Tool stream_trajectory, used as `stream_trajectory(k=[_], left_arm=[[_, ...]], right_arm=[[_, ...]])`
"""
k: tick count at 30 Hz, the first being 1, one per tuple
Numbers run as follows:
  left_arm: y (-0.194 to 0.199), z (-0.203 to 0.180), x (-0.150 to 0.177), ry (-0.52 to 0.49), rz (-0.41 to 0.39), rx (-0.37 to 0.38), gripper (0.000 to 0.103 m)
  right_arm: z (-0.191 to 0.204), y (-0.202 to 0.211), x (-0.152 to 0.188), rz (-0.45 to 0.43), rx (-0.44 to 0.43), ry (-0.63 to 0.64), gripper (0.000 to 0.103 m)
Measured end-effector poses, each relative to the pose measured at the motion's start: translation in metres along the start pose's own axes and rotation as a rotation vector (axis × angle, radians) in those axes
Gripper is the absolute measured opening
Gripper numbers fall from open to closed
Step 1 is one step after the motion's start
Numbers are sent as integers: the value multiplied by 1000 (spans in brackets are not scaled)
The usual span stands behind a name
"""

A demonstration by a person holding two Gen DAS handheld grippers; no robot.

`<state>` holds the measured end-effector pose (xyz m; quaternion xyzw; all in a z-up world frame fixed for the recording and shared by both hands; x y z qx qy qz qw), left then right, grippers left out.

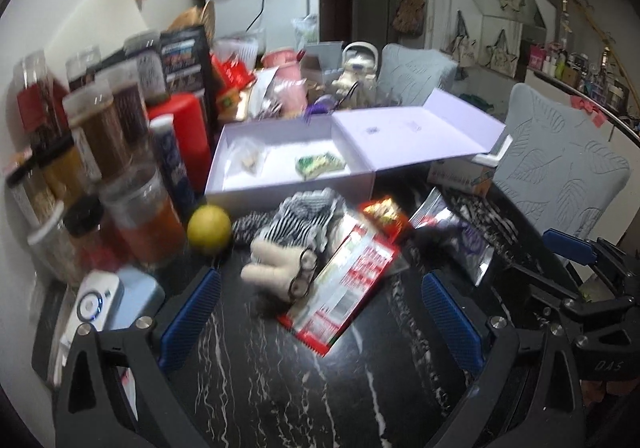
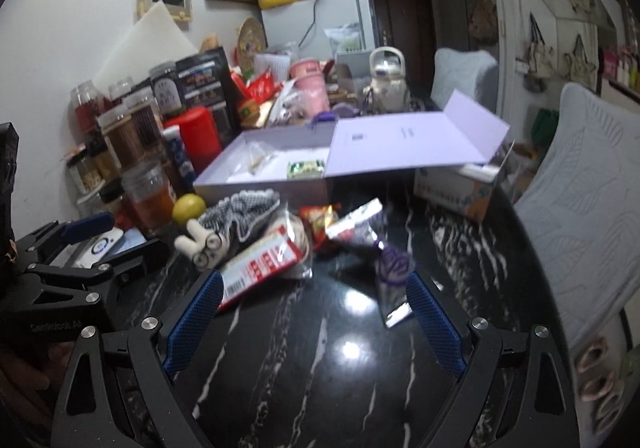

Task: Organize soft objects
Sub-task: 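Withdraw both grippers from the box back toward the table items, then grasp the red-white sauce packet with the right gripper while the left gripper grasps the checkered cloth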

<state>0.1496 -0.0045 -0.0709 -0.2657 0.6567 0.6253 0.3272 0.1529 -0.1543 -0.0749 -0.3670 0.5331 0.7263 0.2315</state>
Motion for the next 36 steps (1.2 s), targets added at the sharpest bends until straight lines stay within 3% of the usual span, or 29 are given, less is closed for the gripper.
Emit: stream_trajectory(k=[9, 14, 30, 31, 34, 36], left_arm=[[-26, 36, 22, 73, 75, -32, 102], [-37, 60, 28, 97, 92, -63, 102], [-57, 118, 37, 197, 127, -84, 102], [-57, 119, 38, 202, 128, -85, 102], [-59, 122, 38, 211, 131, -84, 102], [-59, 121, 38, 213, 134, -81, 102]], right_arm=[[9, -38, 18, 83, -59, -17, 92], [28, -72, 30, 165, -114, 3, 84], [75, -149, 42, 280, -169, -26, 70], [76, -151, 42, 280, -165, -34, 68], [74, -155, 38, 293, -158, -55, 40], [72, -154, 38, 303, -194, -92, 31]])
Point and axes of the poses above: each gripper's, at about its wrist camera, not at the fingertips, and y roughly against the way its jaws point, z to its left, x to its underside, the point moved 8 cm from there along -y, roughly the way its jaws point, and after that the axes turned 1 degree about -x, right-handed, at the moved point
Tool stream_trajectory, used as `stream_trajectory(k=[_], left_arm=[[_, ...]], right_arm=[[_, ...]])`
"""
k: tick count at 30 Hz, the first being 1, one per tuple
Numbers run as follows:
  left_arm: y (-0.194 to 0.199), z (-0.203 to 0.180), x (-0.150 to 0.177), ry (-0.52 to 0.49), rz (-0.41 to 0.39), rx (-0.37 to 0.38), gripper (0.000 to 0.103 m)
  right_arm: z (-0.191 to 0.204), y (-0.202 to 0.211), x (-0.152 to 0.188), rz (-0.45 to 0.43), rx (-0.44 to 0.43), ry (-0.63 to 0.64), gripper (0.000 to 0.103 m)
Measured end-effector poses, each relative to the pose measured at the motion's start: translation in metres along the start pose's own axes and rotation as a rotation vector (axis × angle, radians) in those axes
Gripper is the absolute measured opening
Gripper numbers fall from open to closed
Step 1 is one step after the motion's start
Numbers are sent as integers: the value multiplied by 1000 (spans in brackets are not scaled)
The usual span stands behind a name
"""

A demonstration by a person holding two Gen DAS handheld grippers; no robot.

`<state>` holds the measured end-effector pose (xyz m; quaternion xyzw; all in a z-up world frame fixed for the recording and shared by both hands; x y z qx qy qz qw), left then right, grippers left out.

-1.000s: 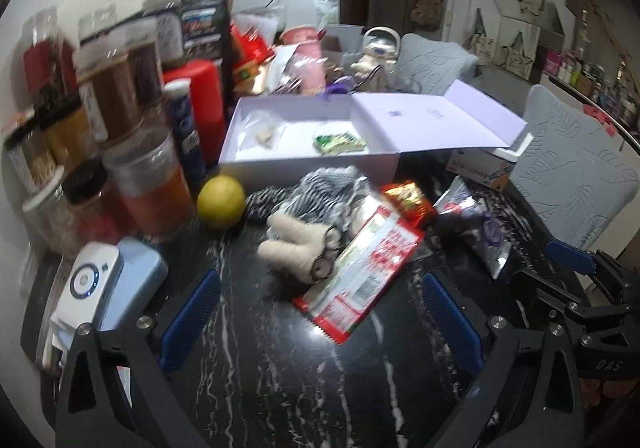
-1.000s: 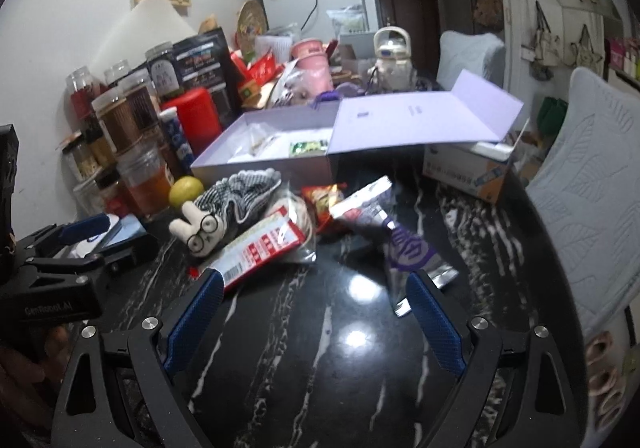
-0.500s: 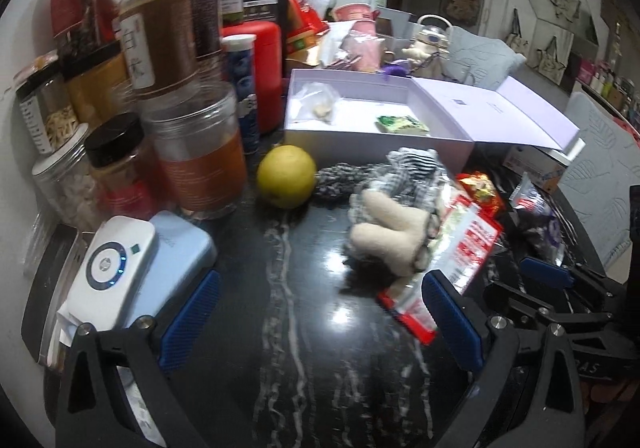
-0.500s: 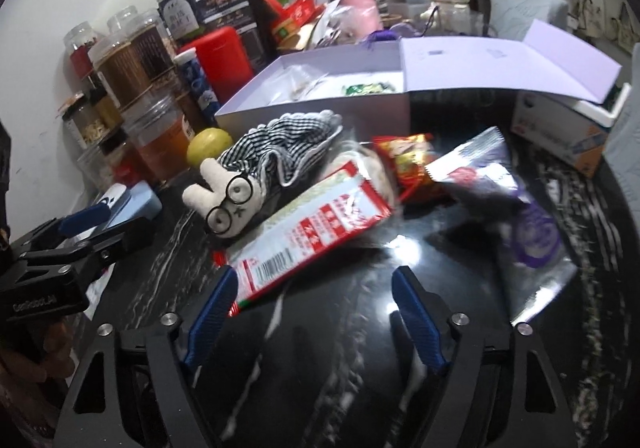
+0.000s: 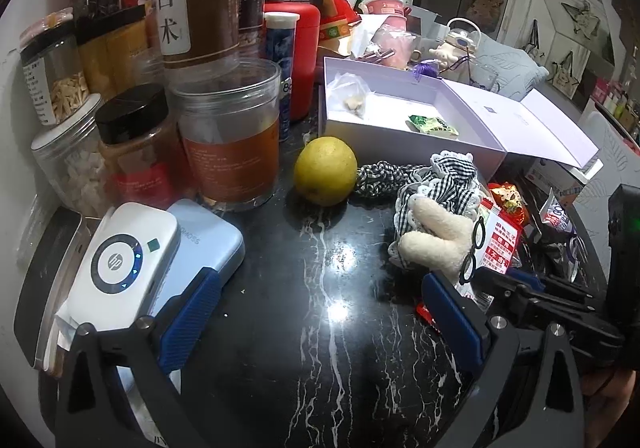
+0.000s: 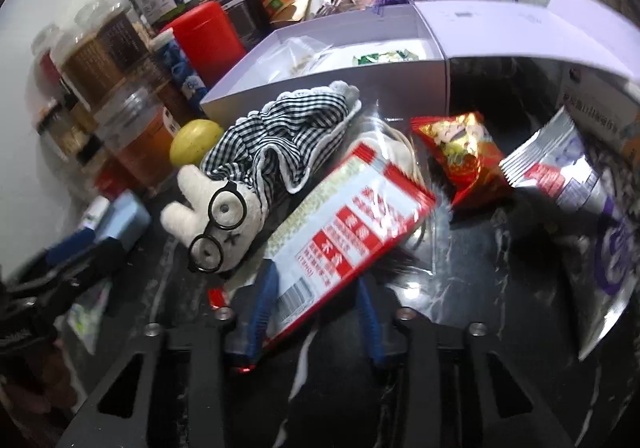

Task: Organize soft objects
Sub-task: 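Grasp the red-white sauce packet with the right gripper while the left gripper grasps the checkered cloth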

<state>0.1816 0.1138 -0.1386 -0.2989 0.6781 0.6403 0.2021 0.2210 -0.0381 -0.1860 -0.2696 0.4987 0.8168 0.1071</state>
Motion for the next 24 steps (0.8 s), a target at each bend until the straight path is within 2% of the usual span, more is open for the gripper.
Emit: stream_trajectory(k=[2, 5, 9, 12, 20, 24], left_arm=[[2, -4, -1, -1, -5, 12, 102], [5, -13, -3, -3, -15, 26, 102], [7, -30, -6, -18, -22, 53, 102], [10, -48, -7, -47, -29, 74, 102], [12, -92, 1, -104, -15, 131, 102], [17, -107, 1, -126, -30, 139, 102]], right_arm=[[-3, 4, -1, 1, -35, -31, 23], [-5, 15, -2, -3, -67, -37, 18], [-9, 34, 1, -8, -77, -22, 16], [-19, 47, 11, 31, -88, -6, 16], [-58, 71, 18, 75, -49, 46, 16], [-78, 72, 5, 60, 65, 99, 20]])
Point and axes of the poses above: each gripper's, at about its wrist camera, not at the fingertips, and y roughly against the way its jaws point, z to its left, x to its underside, the point moved 8 cm from there along -y, roughly the way its jaws point, and after that the axes turned 1 degree about -x, right-handed, at the moved point
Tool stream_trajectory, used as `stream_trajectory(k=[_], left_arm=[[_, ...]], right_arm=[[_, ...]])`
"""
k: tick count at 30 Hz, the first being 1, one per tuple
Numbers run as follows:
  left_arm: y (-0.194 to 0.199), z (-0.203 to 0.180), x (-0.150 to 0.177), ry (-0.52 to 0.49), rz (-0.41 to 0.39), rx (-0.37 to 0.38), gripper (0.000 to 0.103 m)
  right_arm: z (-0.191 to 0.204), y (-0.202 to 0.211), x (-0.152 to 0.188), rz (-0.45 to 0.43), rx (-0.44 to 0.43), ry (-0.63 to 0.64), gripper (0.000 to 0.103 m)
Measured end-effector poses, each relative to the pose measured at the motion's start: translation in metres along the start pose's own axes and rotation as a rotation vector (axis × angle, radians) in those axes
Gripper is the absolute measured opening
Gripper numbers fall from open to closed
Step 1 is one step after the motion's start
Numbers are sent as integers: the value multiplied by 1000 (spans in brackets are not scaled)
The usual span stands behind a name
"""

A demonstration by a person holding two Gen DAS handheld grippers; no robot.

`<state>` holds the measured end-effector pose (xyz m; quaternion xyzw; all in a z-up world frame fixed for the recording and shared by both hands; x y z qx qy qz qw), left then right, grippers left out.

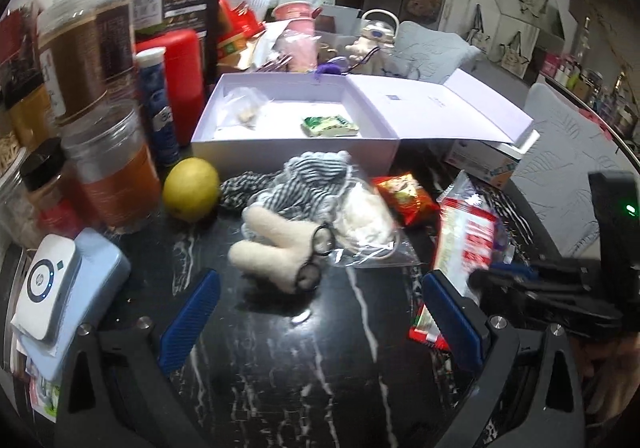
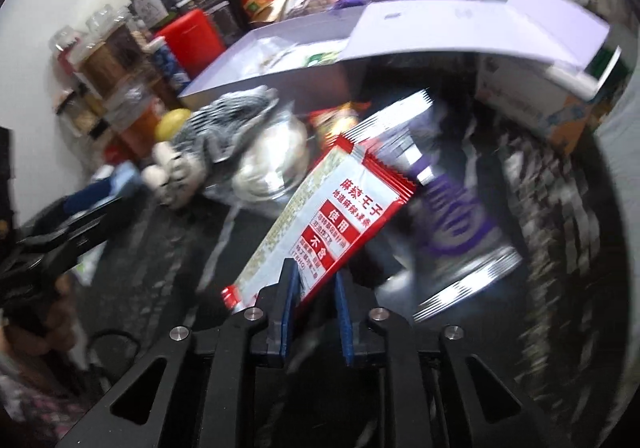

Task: Organize soft objects
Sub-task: 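Grasp the red-white sauce packet with the right gripper while the left gripper grasps the checkered cloth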

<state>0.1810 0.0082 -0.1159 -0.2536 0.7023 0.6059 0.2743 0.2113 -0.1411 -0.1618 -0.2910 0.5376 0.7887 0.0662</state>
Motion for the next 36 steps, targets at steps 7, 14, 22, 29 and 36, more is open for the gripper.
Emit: stream_trajectory(k=[7, 14, 22, 29, 36], left_arm=[[3, 8, -6, -2, -26, -52, 102], [-7, 30, -8, 45, -5, -61, 102], [-13, 44, -6, 66, 13, -57, 102], [-20, 43, -7, 72, 31, -40, 102], [-31, 33, -11, 38, 42, -53, 102]], right_arm=[[0, -14, -4, -30, 107, -45, 77], [9, -39, -1, 4, 296, -132, 91], [6, -35, -6, -47, 371, -87, 61], [4, -18, 6, -65, 313, -43, 45], [11, -2, 12, -92, 188, -70, 45]])
Point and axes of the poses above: each gripper's, at about its wrist camera, not at the fingertips, and y roughly against the way its jaws point, z to its left, x to its underside, the point moved 8 cm from there along -y, roughly the way its jaws point, and after that the axes turned 1 degree about -x, right-handed, at the moved point
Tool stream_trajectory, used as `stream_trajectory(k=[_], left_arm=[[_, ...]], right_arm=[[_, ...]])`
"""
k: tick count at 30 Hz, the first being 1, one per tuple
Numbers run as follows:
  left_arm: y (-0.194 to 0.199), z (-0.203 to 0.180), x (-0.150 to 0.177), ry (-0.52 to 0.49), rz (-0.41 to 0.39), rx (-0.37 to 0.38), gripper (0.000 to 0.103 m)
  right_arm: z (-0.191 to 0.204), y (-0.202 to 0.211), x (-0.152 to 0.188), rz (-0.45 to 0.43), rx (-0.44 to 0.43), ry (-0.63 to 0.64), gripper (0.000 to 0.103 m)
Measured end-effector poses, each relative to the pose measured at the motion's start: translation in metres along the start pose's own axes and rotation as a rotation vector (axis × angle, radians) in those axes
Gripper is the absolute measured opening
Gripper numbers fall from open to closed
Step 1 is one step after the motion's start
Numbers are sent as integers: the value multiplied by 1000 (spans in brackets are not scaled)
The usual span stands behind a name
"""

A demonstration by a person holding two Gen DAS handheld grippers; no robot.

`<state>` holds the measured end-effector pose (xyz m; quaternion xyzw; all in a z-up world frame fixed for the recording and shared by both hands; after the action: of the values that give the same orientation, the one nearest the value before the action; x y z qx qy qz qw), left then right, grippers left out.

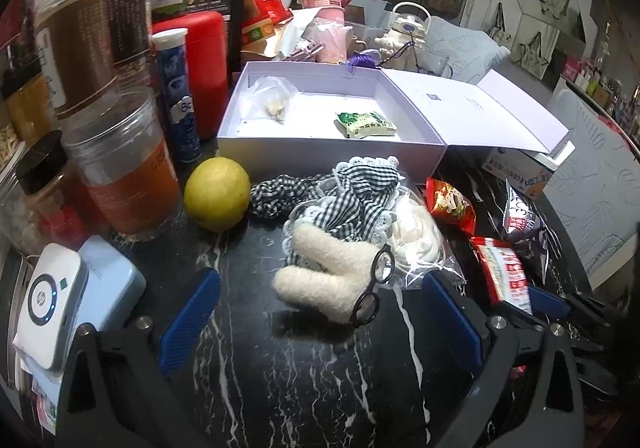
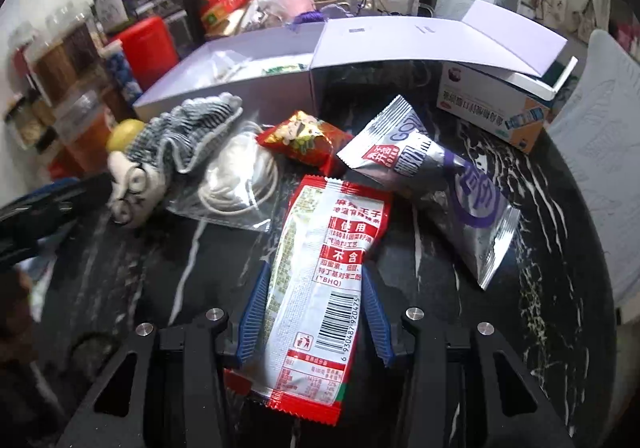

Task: Organize soft objects
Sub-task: 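Grasp the red-white sauce packet with the right gripper while the left gripper grasps the checkered cloth, then lift the checkered cloth with the left gripper while the right gripper holds the sauce packet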

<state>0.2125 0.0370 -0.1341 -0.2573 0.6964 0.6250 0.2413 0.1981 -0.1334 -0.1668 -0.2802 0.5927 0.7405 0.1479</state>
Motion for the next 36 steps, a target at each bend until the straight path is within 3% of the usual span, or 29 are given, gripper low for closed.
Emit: stream_trajectory(k=[7, 12, 17, 18, 20, 24, 30, 36], left_arm=[[-21, -7, -15, -17, 0, -12, 100], [-44, -6, -20, -35, 30, -41, 76], [-66, -4, -19, 0, 76, -4, 73], [-70, -5, -17, 7, 86, 15, 62], [-77, -8, -13, 12, 104, 34, 55], [-67, -13, -14, 4, 79, 43, 48], [-33, -16, -7, 0, 56, 56, 48], [10, -7, 18, 21, 46, 23, 48]], right_arm=[[-10, 18, -3, -27, -37, -26, 45], [-15, 18, -7, -32, -35, -35, 45], [-14, 15, -7, -25, -56, -33, 45], [-13, 14, -7, -22, -62, -34, 45], [-11, 13, -7, -18, -72, -37, 45], [-11, 14, -6, -22, -70, -37, 45], [-10, 23, -4, -37, -81, -34, 45], [-4, 31, 7, -48, -115, -28, 45]])
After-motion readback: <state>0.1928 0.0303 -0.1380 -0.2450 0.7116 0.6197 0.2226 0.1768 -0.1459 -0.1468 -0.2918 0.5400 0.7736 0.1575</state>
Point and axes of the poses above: each gripper's, at about its wrist camera, not at the fingertips, and y roughly against the way its jaws point, z to its left, x to its underside, the point moved 8 cm from there along -y, roughly the way its jaws point, and after that the axes turned 1 degree about -x, right-handed, at the moved point
